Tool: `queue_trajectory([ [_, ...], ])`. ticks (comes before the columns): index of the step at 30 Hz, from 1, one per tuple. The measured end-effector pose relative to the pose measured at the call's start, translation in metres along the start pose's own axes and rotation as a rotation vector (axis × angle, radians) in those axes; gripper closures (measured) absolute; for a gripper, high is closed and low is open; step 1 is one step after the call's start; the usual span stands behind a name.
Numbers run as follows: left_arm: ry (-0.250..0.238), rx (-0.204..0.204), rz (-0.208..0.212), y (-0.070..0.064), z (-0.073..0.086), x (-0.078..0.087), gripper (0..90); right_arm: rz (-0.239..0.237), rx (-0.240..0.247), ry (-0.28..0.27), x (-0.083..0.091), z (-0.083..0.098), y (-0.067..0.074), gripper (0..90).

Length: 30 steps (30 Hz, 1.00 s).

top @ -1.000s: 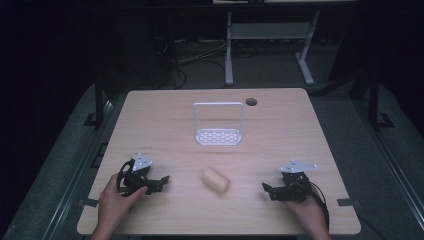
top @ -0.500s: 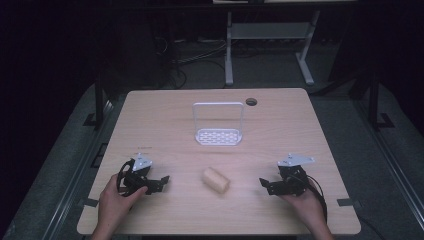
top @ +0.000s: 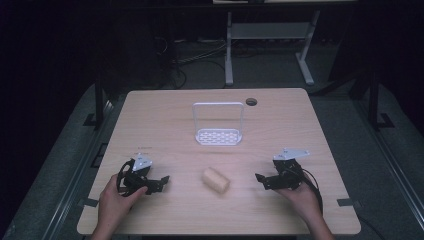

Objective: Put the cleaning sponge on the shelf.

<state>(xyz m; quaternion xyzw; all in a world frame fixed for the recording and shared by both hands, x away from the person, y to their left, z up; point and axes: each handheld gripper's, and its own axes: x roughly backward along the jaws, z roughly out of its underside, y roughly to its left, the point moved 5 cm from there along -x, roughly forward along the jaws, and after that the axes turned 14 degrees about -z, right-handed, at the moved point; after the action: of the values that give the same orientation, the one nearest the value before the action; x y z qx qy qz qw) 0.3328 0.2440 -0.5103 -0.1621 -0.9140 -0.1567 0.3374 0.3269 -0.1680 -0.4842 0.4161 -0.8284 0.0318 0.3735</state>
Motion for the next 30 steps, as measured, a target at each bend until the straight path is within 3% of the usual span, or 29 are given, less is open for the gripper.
queue_trajectory([
  [30, 0.000, -0.001, 0.000, 0.000, 0.000, 0.000, 12.5, -0.060, 0.047, 0.002, -0.017, -0.032, 0.009, 13.2],
])
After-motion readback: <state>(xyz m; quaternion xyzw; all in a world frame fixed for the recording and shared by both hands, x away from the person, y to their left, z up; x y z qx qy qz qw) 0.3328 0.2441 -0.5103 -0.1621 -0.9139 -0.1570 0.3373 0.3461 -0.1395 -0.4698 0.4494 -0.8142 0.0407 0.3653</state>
